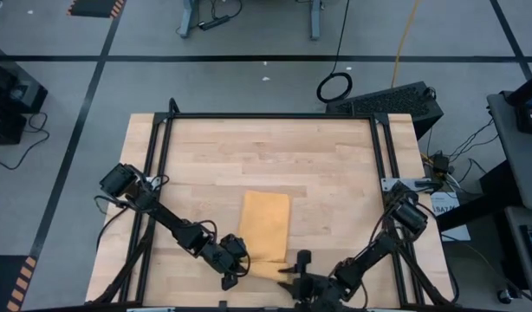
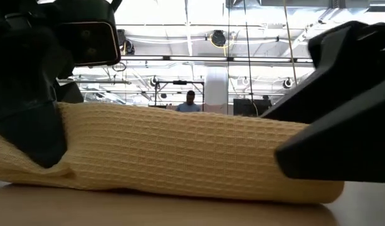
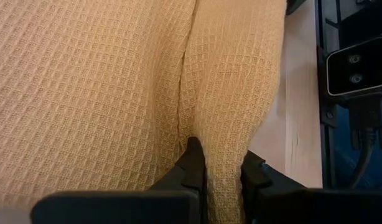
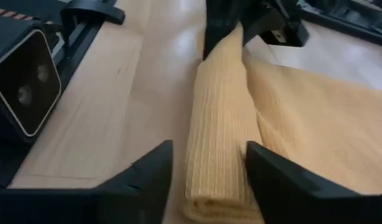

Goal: Roll towel
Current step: Roll the yellow towel

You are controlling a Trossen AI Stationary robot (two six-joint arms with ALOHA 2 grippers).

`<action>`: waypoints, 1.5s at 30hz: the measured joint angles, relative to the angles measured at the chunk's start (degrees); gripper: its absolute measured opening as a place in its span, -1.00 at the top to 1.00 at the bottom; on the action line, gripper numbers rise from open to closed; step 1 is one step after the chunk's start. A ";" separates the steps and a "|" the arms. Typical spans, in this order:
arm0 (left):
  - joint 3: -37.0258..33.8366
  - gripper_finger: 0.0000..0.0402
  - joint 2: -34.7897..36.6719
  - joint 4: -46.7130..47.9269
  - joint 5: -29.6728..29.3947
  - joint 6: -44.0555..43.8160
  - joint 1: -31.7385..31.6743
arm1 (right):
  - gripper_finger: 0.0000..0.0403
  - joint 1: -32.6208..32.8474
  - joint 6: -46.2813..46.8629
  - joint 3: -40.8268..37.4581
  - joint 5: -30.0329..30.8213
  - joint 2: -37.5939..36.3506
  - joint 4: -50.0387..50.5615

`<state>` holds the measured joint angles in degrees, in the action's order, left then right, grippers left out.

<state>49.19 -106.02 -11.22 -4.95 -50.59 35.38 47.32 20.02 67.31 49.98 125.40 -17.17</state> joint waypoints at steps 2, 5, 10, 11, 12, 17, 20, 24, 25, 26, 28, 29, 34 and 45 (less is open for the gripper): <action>0.00 0.79 0.00 0.00 -0.31 0.00 0.00 | -0.06 0.77 1.61 0.00 1.62 0.00 0.98; 0.00 0.79 0.00 -0.09 -0.97 0.15 0.00 | -0.26 1.39 6.37 -0.02 4.13 0.14 2.96; 0.00 0.79 0.00 -0.20 -1.19 0.43 -0.02 | -0.37 0.83 7.53 -0.02 5.44 1.49 0.81; 0.00 0.79 0.00 -0.20 -1.25 0.46 -0.02 | -0.38 0.50 7.68 -0.02 5.45 1.66 0.73; 0.00 0.79 0.00 -0.20 -1.27 0.48 -0.02 | -0.37 0.04 8.06 -0.02 5.44 1.74 0.79; 0.00 0.79 0.00 -0.24 -1.31 0.46 -0.02 | -0.20 -2.70 9.40 -0.02 0.83 1.79 0.77; 0.00 0.79 0.00 -0.22 -1.31 0.49 0.02 | 0.01 -3.92 11.82 -0.02 -1.28 1.79 1.09; 0.00 0.79 0.00 -0.17 -1.31 1.46 0.04 | 0.39 -4.97 15.02 0.04 -4.27 1.66 1.41; 0.00 0.79 0.00 -0.15 -1.31 1.57 0.07 | 0.49 -4.98 15.59 0.04 -4.38 1.66 1.40; 0.00 0.79 0.00 -0.15 -1.31 1.65 0.05 | 0.59 -4.95 16.00 0.04 -4.37 1.66 1.39; 0.00 0.79 0.00 -0.17 -1.37 1.82 0.04 | 0.75 -4.95 17.36 0.04 -4.32 1.66 1.43; 0.00 0.79 0.00 -0.17 -1.74 1.92 0.05 | 0.80 -4.95 18.16 0.04 -4.39 1.66 1.47; -0.02 0.66 1.47 1.93 -5.49 7.83 1.28 | 0.81 -4.95 24.22 0.17 -6.04 1.51 3.26; 0.00 -0.12 9.44 12.41 -20.41 16.52 6.85 | 0.77 -4.93 35.86 0.13 -9.04 1.51 2.31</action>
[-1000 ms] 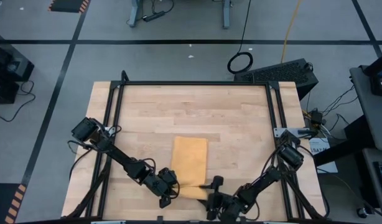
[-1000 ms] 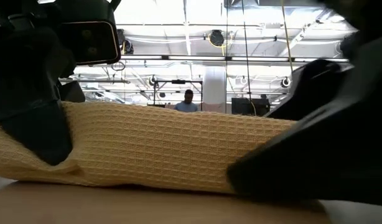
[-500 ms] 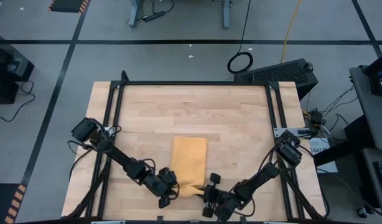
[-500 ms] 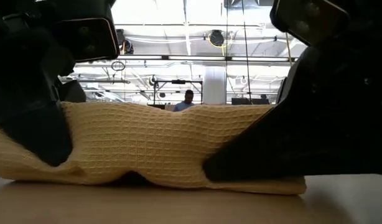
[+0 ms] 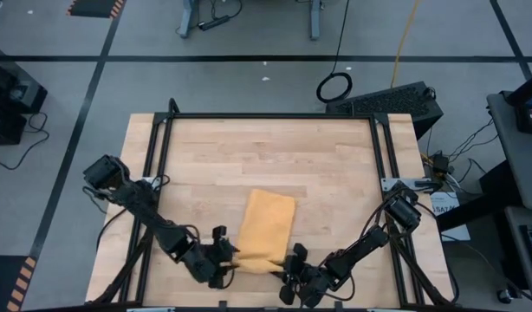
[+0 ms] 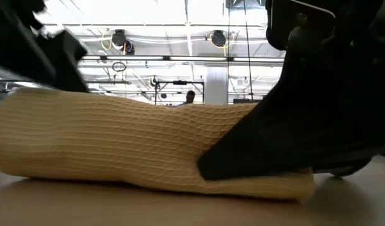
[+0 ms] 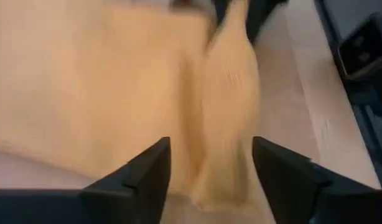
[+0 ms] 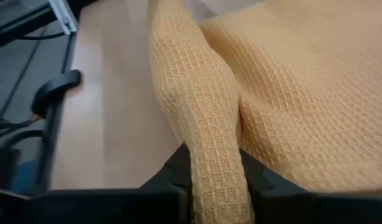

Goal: Roll towel
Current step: Roll the yellow towel

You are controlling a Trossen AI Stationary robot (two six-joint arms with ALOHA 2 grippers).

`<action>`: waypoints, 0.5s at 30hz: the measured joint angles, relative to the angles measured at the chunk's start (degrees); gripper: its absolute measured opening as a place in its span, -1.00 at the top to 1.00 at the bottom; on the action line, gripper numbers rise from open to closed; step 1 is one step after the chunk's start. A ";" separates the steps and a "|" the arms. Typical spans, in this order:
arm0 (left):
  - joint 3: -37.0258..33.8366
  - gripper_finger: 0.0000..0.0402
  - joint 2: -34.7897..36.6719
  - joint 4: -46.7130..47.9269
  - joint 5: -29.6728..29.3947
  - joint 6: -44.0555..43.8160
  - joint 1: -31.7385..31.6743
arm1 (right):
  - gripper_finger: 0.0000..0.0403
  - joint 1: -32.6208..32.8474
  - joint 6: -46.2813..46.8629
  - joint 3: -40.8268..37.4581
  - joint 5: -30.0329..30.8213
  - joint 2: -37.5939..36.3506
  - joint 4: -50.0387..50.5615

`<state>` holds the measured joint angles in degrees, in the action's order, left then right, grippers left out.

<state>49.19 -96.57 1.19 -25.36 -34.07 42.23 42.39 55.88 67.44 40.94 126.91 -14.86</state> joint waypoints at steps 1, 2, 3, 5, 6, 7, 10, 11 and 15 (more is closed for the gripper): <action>0.00 -0.17 -0.01 -1.14 -2.56 1.39 1.00 | 0.78 -0.06 0.80 0.00 -0.95 0.02 -0.44; 0.00 -0.22 -0.15 -2.62 -4.66 3.18 2.04 | 0.78 -0.21 1.43 0.00 -1.98 0.02 -0.69; 0.00 -0.26 -0.40 -4.32 -6.42 5.50 3.07 | 0.78 -0.45 2.25 -0.10 -3.09 0.00 -0.95; 0.00 -0.34 -1.25 -9.10 -10.18 11.13 5.31 | 0.78 -0.63 3.70 -0.07 -4.58 0.00 -0.80; 0.00 -0.37 -1.81 -12.01 -11.77 14.15 6.35 | 0.77 -0.61 4.10 -0.07 -4.62 0.00 -0.82; 0.02 -0.40 -2.42 -14.64 -12.93 17.34 7.32 | 0.76 -0.59 4.49 -0.07 -4.62 0.02 -0.78; 0.08 -0.50 -4.95 -19.33 -14.14 24.22 9.12 | 0.76 -0.70 5.14 -0.09 -4.80 -0.15 -0.73; 0.09 -0.54 -5.85 -19.23 -14.14 24.87 9.33 | 0.76 -0.91 5.28 -0.09 -4.90 -0.19 -0.73; 0.09 -0.61 -10.07 -19.29 -16.11 28.34 9.47 | 0.75 -1.23 5.81 -0.11 -5.55 -0.66 -0.78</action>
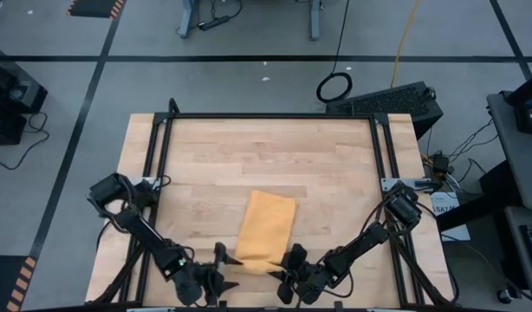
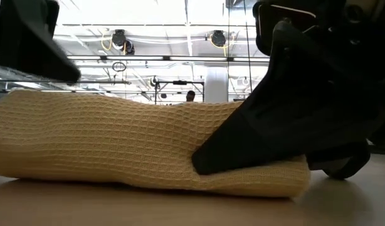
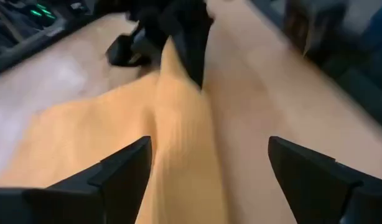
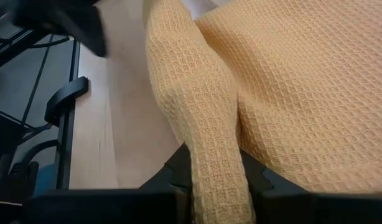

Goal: Roll towel
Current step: Roll the yellow towel

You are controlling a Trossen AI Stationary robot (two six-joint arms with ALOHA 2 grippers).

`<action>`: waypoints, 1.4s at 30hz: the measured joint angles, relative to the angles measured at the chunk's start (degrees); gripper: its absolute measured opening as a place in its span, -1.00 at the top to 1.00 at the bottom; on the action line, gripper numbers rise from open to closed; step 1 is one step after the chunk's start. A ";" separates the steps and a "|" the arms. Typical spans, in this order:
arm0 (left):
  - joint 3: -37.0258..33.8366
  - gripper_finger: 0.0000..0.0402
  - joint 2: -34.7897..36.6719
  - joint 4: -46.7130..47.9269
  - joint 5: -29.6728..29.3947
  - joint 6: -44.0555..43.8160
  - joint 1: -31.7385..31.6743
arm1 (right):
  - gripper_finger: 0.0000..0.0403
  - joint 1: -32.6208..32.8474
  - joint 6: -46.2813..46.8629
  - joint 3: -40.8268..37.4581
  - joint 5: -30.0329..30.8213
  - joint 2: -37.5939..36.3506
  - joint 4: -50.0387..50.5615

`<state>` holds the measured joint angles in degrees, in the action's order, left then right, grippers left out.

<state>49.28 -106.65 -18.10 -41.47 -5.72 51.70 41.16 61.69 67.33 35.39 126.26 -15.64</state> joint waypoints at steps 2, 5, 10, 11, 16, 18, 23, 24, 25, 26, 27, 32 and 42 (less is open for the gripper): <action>-0.02 -0.61 -1.87 0.17 -2.43 1.93 0.17 | 0.75 -0.27 0.04 0.00 -0.18 -0.25 -0.02; -0.02 -0.60 -3.96 0.13 -2.52 5.52 0.18 | 0.75 -0.34 0.31 -0.02 -0.99 -0.26 0.02; 0.03 -0.42 -5.40 -1.17 -1.62 10.72 0.24 | 0.75 -0.63 1.38 -0.04 -1.34 -0.31 0.07; 0.26 -0.37 -5.40 -1.12 -2.45 10.84 0.37 | 0.75 -0.63 1.41 -0.04 -1.34 -0.31 0.06; 2.00 -0.23 -5.08 -1.16 -5.20 12.90 1.41 | 0.75 -0.65 1.53 -0.04 -1.31 -0.31 -0.03; 2.76 -0.22 -5.03 -1.19 -5.22 14.06 1.86 | 0.75 -0.65 1.70 -0.04 -1.30 -0.31 -0.04; 2.80 -0.22 -5.01 4.27 -4.30 8.80 0.11 | 0.74 -0.65 1.75 -0.04 -1.26 -0.31 -0.15; 2.80 -0.22 -5.01 5.34 -4.17 7.52 -0.33 | 0.74 -0.65 1.80 -0.04 -1.26 -0.31 -0.18; 2.80 -0.22 -5.01 6.03 -4.12 6.33 -0.69 | 0.74 -0.65 1.84 -0.04 -1.26 -0.31 -0.22; 2.80 -0.22 -5.01 6.29 -3.88 5.62 -0.99 | 0.74 -0.65 2.00 -0.04 -1.24 -0.31 -0.36; 2.80 -0.21 -5.01 6.45 -3.38 4.85 -1.31 | 0.74 -0.65 2.22 -0.04 -1.23 -0.31 -0.36; 2.80 0.02 -5.01 7.29 1.84 1.17 -3.86 | 0.74 -0.65 2.52 -0.04 -1.13 -0.31 -0.63; 2.82 0.89 -4.26 9.22 7.14 -8.51 -7.46 | 0.61 0.29 -5.34 0.37 -3.60 -0.49 -1.31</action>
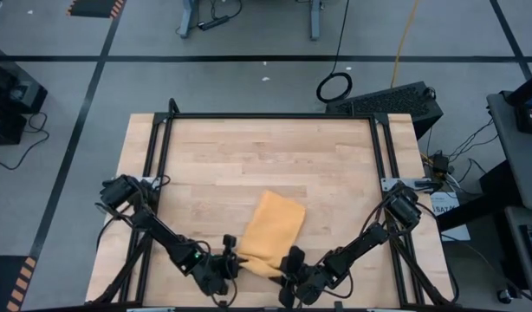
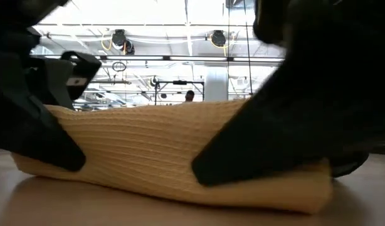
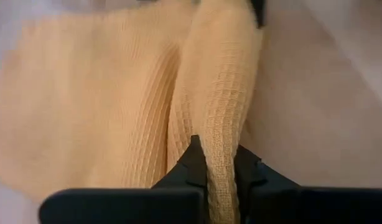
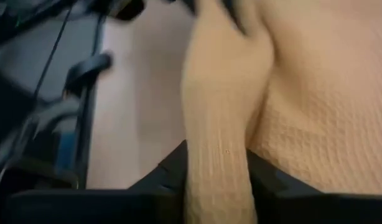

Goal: Roll towel
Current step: Roll the yellow towel

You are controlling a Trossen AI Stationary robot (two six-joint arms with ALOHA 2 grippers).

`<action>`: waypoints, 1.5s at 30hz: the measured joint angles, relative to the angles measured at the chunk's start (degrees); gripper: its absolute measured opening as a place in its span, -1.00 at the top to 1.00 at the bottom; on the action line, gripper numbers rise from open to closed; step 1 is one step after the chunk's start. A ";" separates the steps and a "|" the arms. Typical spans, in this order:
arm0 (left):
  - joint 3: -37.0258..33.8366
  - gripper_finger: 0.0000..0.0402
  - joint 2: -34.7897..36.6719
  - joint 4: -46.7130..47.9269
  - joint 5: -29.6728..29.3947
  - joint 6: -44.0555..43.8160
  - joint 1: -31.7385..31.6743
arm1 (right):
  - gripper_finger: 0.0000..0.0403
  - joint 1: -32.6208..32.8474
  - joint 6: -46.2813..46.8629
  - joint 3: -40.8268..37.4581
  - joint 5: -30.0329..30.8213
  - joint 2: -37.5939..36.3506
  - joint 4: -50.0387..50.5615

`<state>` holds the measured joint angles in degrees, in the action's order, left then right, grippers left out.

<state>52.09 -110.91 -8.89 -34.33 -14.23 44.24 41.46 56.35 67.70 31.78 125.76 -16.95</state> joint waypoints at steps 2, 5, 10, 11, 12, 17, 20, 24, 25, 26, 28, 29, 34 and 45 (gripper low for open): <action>0.02 0.84 0.70 0.25 3.97 -2.98 -1.19 | 0.47 0.82 -5.46 0.01 -0.60 -0.72 0.95; 0.03 0.81 2.10 0.59 9.55 -6.07 -2.91 | 0.20 2.52 -13.70 -0.09 2.13 -2.33 3.96; -0.06 0.86 5.02 1.92 20.23 -10.94 -6.47 | -0.24 5.57 -22.07 -0.15 10.39 -5.66 9.99; -0.06 0.86 5.47 2.13 22.70 -11.91 -7.38 | -0.30 6.24 -24.21 -0.15 11.95 -6.08 10.11; -0.06 0.86 5.73 2.30 24.64 -12.57 -8.28 | -0.35 7.04 -26.51 -0.13 13.88 -6.13 9.44; -0.06 0.85 5.83 2.25 33.48 -15.74 -13.15 | -0.43 10.12 -41.06 -0.02 21.19 -5.82 2.03; -0.06 0.86 5.59 2.35 37.47 -17.74 -16.09 | -0.40 10.51 -45.10 -0.02 21.62 -5.24 0.56; -0.06 0.86 5.55 2.58 41.32 -18.55 -19.67 | -0.34 9.72 -45.36 -0.02 22.12 -3.52 0.45; -0.06 0.86 5.55 2.63 42.29 -18.57 -20.28 | -0.34 9.46 -45.39 -0.02 22.99 -2.87 0.58; -0.06 0.86 5.55 2.63 43.11 -18.57 -20.80 | -0.33 9.19 -44.99 -0.03 24.36 -2.30 0.67; -0.06 0.86 5.55 2.63 44.33 -18.55 -21.73 | -0.33 8.58 -44.08 -0.04 26.94 -1.85 0.93; -0.06 0.86 5.55 2.64 44.52 -18.63 -22.04 | -0.33 8.34 -43.78 -0.04 28.10 -1.87 1.01; -0.06 0.86 5.55 2.33 44.90 -18.70 -23.08 | -0.37 6.96 -47.48 0.00 27.94 -2.00 1.80; -0.08 0.86 5.52 1.69 44.90 -18.47 -23.34 | -0.30 3.31 -41.83 0.02 22.92 -2.04 10.15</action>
<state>52.01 -105.38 -7.20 10.57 -32.70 20.91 44.77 14.52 67.72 54.70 123.72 -6.80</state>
